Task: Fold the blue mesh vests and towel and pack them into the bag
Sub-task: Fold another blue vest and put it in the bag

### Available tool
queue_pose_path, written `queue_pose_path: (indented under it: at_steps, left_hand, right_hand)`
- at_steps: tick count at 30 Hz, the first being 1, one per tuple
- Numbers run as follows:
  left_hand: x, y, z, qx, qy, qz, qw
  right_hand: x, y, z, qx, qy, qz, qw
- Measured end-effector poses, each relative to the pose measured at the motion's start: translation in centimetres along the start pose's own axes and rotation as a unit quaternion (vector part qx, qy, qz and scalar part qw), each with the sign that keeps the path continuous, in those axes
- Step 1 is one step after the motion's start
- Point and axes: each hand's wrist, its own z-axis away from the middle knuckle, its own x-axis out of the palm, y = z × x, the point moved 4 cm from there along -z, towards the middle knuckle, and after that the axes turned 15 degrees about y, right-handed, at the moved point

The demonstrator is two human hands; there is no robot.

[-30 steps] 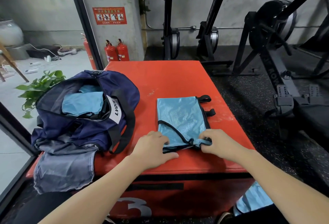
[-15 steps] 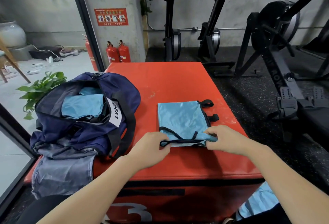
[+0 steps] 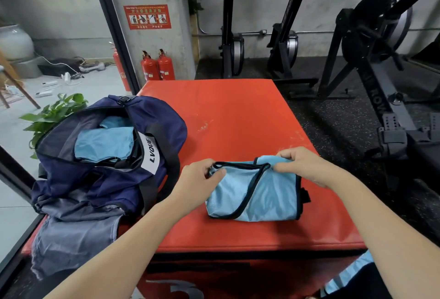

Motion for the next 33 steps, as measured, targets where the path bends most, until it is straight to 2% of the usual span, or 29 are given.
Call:
queue_pose_path:
  at_steps: [4, 7, 12, 15, 20, 26, 28, 31, 33]
  left_hand:
    - [1.3, -1.3, -1.6, -0.054, 0.020, -0.032, 0.998]
    - [2.5, -2.5, -1.8, -0.108, 0.019, -0.040, 0.993]
    - [3.9, -3.6, -0.3, -0.192, -0.030, -0.021, 0.981]
    - [3.8, -3.6, 0.9, -0.150, -0.031, -0.016, 0.988]
    - [3.0, -3.6, 2.0, -0.072, 0.021, -0.051, 0.996]
    - [3.0, -3.7, 1.9, -0.046, 0.028, -0.082, 0.995]
    - [2.9, -3.3, 1.9, -0.024, 0.011, -0.138, 0.990]
    - [2.8, -2.9, 2.0, 0.045, -0.019, -0.297, 0.954]
    - [2.6, -3.0, 1.8, 0.047, -0.020, -0.320, 0.946]
  right_hand:
    - [0.5, -0.2, -2.6, -0.026, 0.059, 0.028, 0.998]
    - [1.1, 0.8, -4.2, -0.043, 0.063, 0.087, 0.993]
    - [1.5, 2.2, -5.6, -0.048, 0.057, 0.176, 0.982]
    - [1.6, 2.1, -6.1, -0.068, 0.048, 0.209, 0.974]
    - [2.2, 1.5, -6.8, -0.089, 0.043, 0.240, 0.966]
    - [3.1, 1.7, -7.3, -0.084, 0.038, 0.297, 0.951]
    - [3.2, 1.6, -7.2, -0.078, 0.044, 0.310, 0.947]
    - [3.2, 1.5, -7.0, -0.098, 0.079, 0.358, 0.925]
    - [3.3, 1.5, -6.8, -0.114, 0.106, 0.376, 0.914]
